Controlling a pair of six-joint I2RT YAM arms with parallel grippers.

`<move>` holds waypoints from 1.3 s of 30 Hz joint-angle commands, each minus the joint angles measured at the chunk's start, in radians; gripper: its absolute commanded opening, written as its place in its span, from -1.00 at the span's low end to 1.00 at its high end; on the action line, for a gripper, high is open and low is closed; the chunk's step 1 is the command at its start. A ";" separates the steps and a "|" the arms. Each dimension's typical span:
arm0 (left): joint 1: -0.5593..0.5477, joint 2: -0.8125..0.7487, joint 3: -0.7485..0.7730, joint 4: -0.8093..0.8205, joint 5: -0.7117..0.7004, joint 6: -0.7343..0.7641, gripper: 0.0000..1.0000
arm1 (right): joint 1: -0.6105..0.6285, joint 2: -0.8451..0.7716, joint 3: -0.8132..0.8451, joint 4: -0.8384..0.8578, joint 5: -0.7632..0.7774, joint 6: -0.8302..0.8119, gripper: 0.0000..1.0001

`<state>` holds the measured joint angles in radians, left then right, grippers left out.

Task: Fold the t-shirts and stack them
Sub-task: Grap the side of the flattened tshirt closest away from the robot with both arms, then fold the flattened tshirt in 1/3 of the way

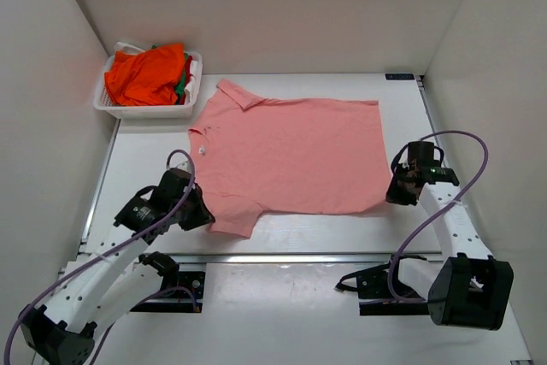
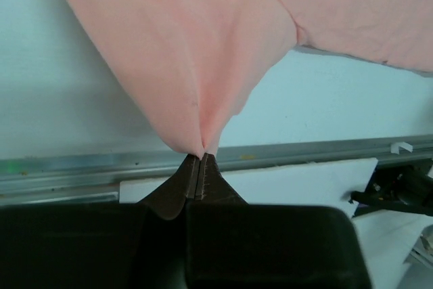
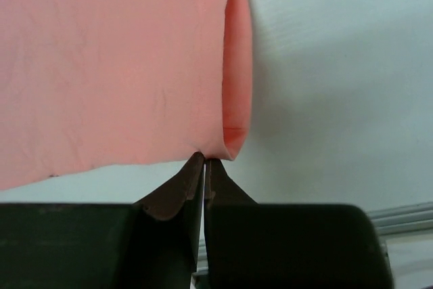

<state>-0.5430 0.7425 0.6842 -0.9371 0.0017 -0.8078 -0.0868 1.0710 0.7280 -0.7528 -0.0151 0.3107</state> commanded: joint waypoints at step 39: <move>0.379 0.679 0.460 0.435 0.004 0.257 -1.00 | -0.039 0.532 0.481 0.000 -0.111 -0.111 -1.00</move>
<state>-0.1837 1.3979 1.0912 -0.5819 0.0254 -0.5709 -0.1314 1.5703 1.1591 -0.7967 -0.1226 0.1883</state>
